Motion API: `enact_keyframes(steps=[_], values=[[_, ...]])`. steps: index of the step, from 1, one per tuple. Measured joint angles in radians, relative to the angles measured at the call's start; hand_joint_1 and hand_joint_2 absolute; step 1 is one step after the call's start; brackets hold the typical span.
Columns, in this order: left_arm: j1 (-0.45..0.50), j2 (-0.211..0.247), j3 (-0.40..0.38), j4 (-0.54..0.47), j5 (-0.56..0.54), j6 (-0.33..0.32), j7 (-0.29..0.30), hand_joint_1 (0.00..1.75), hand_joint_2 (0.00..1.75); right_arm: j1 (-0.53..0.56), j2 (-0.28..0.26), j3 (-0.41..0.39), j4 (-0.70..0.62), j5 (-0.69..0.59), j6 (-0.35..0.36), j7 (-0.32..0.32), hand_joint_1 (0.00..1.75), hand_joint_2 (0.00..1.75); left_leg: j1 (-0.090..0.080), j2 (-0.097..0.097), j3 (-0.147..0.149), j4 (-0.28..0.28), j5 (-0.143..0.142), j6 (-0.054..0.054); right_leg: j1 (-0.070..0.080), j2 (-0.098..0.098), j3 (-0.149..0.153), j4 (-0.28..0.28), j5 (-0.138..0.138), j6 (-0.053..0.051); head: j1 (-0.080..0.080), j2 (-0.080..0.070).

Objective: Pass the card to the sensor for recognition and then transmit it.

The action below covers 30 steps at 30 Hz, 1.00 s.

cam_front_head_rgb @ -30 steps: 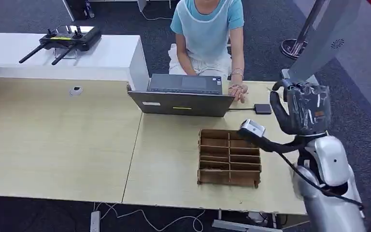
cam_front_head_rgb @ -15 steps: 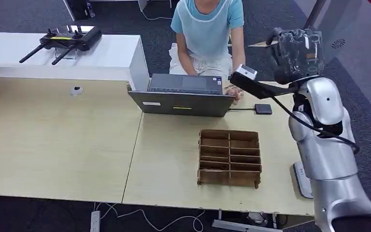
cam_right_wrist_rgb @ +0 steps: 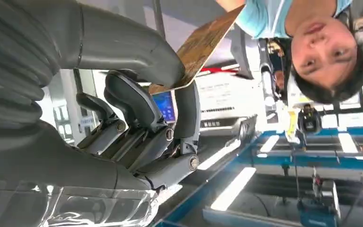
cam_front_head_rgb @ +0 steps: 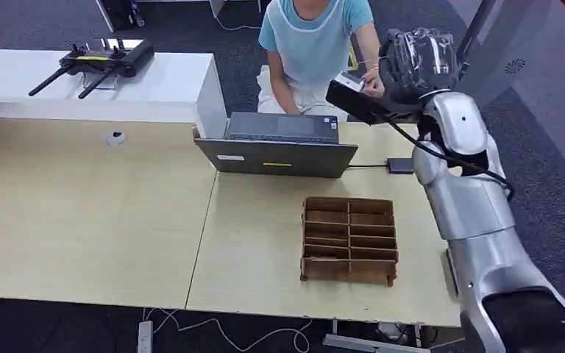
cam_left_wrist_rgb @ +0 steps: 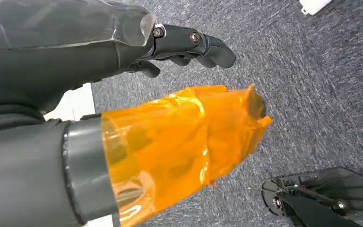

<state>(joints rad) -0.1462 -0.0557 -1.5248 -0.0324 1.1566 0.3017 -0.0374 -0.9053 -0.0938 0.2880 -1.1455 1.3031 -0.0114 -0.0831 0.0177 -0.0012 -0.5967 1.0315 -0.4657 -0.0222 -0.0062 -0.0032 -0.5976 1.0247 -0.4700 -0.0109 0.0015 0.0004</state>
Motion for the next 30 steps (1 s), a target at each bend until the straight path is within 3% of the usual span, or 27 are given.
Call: enact_keyframes(steps=[9,24,26,29,30], values=[[-0.001,0.003,0.0,-0.001,-0.015,-0.006,0.002,0.0,0.0,-0.082,0.063,0.002,0.216,0.0,0.015,0.031,1.75,1.75,0.0,0.0,0.0,0.0,0.0,0.0,0.0,0.0,0.0,0.0,0.0,0.0,0.0,0.0],[0.0,0.004,0.0,-0.001,-0.041,-0.009,0.02,0.0,0.0,-0.157,0.088,0.014,0.419,0.041,0.026,0.064,1.75,1.75,0.0,0.0,0.0,0.0,0.0,0.0,0.0,0.0,0.0,0.0,0.0,0.0,0.0,0.0],[0.0,0.004,0.0,-0.001,-0.046,-0.008,0.021,0.0,0.0,-0.164,0.088,0.014,0.434,0.041,0.025,0.068,1.41,1.75,0.0,0.0,0.0,0.0,0.0,0.0,0.0,0.0,0.0,0.0,0.0,0.0,0.0,0.0],[0.0,0.004,0.0,-0.001,-0.048,-0.008,0.021,0.0,0.0,-0.17,0.088,0.014,0.452,0.047,0.025,0.071,1.41,1.75,0.0,0.0,0.0,0.0,0.0,0.0,0.0,0.0,0.0,0.0,0.0,0.0,0.0,0.0],[0.0,0.004,0.0,-0.001,-0.048,-0.008,0.021,0.0,0.0,-0.171,0.088,0.015,0.457,0.05,0.024,0.071,0.16,1.75,0.0,0.0,0.0,0.0,0.0,0.0,0.0,0.0,0.0,0.0,0.0,0.0,0.0,0.0]])
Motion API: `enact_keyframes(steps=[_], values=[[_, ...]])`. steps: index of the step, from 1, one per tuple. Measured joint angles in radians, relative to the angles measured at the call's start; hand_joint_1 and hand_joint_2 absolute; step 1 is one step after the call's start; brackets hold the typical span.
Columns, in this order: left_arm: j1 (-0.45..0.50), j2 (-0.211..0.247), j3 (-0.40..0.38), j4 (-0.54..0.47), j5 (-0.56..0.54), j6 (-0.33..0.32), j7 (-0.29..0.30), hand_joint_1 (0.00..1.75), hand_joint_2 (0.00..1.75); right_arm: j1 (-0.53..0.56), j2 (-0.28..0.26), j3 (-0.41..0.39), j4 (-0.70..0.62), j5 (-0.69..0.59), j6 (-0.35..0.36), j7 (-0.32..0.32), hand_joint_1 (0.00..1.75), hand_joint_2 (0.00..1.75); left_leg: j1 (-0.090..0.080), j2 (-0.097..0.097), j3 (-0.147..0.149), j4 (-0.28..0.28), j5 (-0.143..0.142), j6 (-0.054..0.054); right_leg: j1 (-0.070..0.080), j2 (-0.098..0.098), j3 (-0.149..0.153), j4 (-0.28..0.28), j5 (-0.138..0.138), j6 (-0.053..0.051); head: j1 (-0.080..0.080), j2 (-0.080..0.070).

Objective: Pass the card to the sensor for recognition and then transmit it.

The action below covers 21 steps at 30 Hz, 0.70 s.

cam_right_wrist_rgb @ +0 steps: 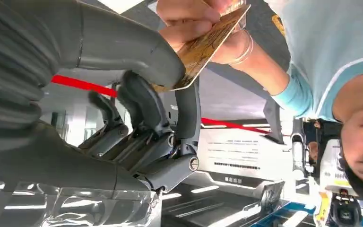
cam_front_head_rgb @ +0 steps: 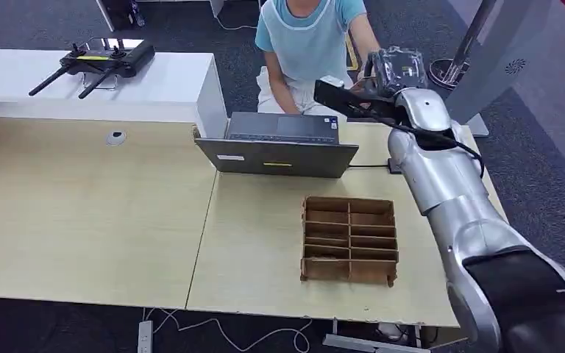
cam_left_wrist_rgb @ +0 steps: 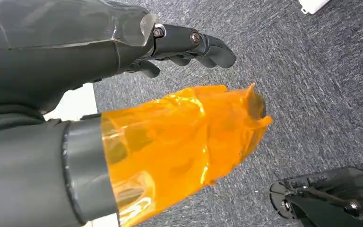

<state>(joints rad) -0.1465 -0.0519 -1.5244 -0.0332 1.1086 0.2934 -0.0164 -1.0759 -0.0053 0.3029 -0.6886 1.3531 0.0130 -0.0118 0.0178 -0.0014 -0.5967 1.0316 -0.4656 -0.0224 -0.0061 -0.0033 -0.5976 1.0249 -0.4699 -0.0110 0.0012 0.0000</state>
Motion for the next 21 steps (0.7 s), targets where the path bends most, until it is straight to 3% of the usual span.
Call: enact_keyframes(steps=[1,13,21], values=[[0.0,0.0,0.0,0.0,0.0,0.0,0.0,0.0,0.0,0.0,0.0,0.0,0.003,0.004,0.0,0.0,0.0,1.75,0.0,0.0,0.0,0.0,0.0,0.0,0.0,0.0,0.0,0.0,0.0,0.0,0.0,0.0],[0.0,0.0,0.0,0.0,0.013,0.0,0.0,0.0,0.0,-0.002,0.003,0.001,0.021,0.028,-0.01,0.018,0.0,1.75,0.0,0.0,0.0,0.0,0.0,0.0,0.0,0.0,0.0,0.0,0.0,0.0,0.0,0.0],[0.0,0.0,0.0,0.0,0.027,0.003,0.0,0.0,0.0,0.014,0.003,-0.001,-0.042,0.051,-0.027,0.018,0.0,1.75,0.0,0.0,0.0,0.0,0.0,0.0,0.0,0.0,-0.001,0.0,0.0,0.0,0.0,0.0]])
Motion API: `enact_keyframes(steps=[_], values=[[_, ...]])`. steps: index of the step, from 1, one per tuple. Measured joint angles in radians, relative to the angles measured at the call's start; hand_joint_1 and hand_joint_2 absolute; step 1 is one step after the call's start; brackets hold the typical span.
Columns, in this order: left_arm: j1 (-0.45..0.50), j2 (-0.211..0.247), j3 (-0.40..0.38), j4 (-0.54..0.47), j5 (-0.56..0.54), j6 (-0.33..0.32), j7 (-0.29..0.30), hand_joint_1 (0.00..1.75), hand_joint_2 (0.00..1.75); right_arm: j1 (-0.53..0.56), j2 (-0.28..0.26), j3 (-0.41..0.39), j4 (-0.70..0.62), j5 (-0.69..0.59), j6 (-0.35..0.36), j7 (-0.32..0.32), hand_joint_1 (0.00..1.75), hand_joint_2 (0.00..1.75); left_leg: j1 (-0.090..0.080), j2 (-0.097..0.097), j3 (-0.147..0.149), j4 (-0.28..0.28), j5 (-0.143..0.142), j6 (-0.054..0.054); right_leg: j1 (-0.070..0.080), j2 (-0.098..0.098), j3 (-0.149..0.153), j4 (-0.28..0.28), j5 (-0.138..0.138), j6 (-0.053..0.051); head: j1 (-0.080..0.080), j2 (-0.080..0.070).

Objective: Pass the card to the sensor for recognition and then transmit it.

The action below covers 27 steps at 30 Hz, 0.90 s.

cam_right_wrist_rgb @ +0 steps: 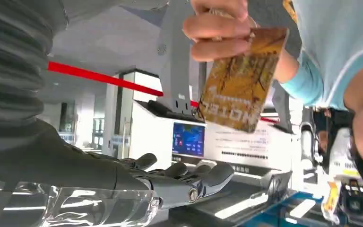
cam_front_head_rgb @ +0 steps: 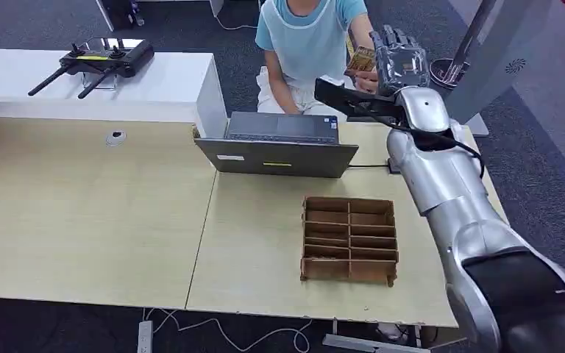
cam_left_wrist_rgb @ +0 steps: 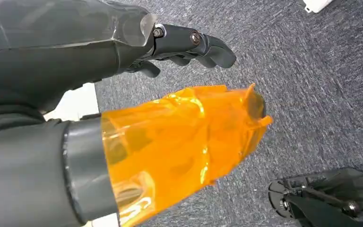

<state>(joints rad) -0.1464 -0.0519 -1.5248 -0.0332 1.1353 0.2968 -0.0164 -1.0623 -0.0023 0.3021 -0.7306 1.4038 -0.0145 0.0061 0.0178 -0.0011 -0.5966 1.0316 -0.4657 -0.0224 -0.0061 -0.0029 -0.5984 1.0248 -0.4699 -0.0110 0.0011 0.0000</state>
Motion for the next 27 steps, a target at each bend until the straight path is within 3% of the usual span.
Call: enact_keyframes(steps=[7,17,21,24,27], values=[[0.002,-0.002,0.0,0.0,0.036,0.012,0.002,0.0,0.0,0.112,-0.016,-0.006,-0.226,-0.005,-0.024,-0.032,0.0,1.75,0.0,0.0,0.0,0.0,0.0,0.0,0.0,0.0,0.0,0.0,0.0,0.0,0.0,0.0],[0.007,-0.011,0.0,0.0,0.113,0.032,0.013,0.0,0.0,0.461,-0.076,-0.047,-0.74,-0.202,-0.068,-0.126,0.0,1.75,0.0,-0.001,0.0,0.0,-0.001,0.0,0.0,-0.001,0.0,-0.001,-0.001,0.0,0.0,0.0],[0.011,-0.016,0.0,0.0,0.149,0.046,0.017,0.0,0.0,0.624,-0.095,-0.103,-0.935,-0.424,-0.074,-0.212,0.0,1.75,0.0,-0.001,-0.001,0.0,-0.002,0.0,0.0,-0.001,0.0,-0.001,-0.002,0.0,0.001,0.0],[0.014,-0.019,0.0,0.0,0.168,0.05,0.033,0.0,0.0,0.731,-0.096,-0.154,-1.052,-0.639,-0.027,-0.288,0.0,1.75,0.0,-0.001,-0.001,0.0,-0.002,0.001,0.0,-0.001,0.0,-0.001,-0.002,0.0,0.0,0.0],[0.018,-0.021,0.0,0.0,0.183,0.052,0.036,0.0,0.0,0.832,-0.094,-0.198,-1.157,-0.775,0.023,-0.333,0.0,1.75,0.0,-0.001,-0.001,0.0,-0.002,0.001,0.0,-0.001,0.0,-0.001,-0.002,0.0,0.0,0.0]])
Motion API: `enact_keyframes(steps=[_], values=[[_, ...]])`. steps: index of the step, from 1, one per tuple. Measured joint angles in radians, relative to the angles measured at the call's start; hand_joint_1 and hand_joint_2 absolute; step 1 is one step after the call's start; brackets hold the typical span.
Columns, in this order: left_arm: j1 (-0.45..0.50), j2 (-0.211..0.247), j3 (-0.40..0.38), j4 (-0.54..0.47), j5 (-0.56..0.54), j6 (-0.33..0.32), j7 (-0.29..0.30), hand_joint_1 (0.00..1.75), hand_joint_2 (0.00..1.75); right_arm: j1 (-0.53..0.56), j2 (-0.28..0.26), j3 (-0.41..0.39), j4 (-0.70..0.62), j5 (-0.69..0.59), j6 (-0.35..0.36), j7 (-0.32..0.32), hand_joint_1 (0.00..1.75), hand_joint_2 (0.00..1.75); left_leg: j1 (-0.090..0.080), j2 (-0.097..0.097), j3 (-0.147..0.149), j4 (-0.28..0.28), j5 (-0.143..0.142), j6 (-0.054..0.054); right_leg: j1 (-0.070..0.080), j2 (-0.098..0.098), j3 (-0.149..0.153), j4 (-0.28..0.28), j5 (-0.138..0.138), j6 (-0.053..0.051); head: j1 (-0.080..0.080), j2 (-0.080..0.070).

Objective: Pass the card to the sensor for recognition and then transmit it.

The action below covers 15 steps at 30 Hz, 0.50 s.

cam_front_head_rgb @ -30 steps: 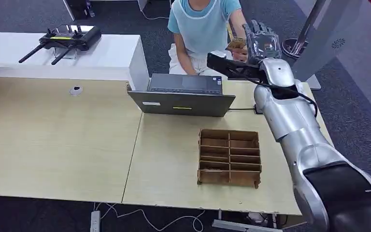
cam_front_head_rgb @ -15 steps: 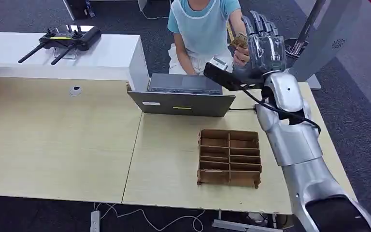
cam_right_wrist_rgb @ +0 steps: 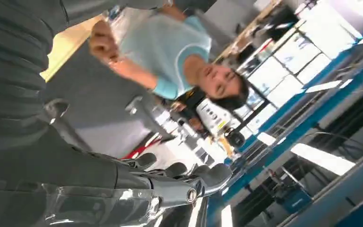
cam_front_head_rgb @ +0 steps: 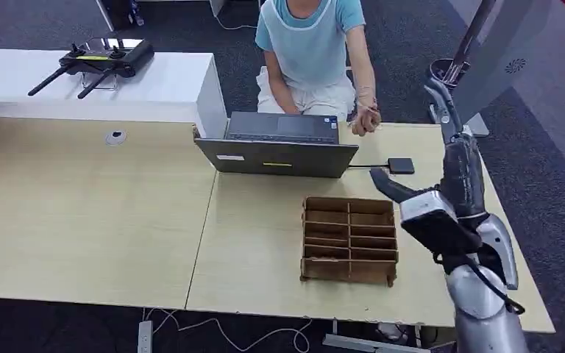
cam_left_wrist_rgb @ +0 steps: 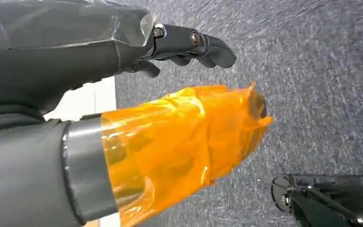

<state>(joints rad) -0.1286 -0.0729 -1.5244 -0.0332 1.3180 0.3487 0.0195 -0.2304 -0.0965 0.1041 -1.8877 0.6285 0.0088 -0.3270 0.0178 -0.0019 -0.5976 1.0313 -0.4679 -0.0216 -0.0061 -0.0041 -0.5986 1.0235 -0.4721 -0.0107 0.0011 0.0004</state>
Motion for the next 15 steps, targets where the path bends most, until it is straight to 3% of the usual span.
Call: enact_keyframes(steps=[12,15], values=[[0.001,-0.016,0.0,0.0,0.006,0.029,0.009,0.0,0.0,0.367,0.077,-0.08,-0.186,-0.572,0.263,-0.076,0.0,1.75,0.0,0.0,0.0,0.0,-0.002,-0.001,0.0,0.0,0.0,0.0,-0.002,-0.001,0.0,0.0],[0.002,-0.018,0.0,0.0,-0.003,0.031,0.014,0.0,0.0,0.438,0.088,-0.083,-0.188,-0.622,0.309,-0.064,0.0,1.75,0.0,0.001,0.001,0.0,-0.003,-0.001,0.0,0.0,0.0,0.0,-0.002,-0.001,0.0,0.0]])
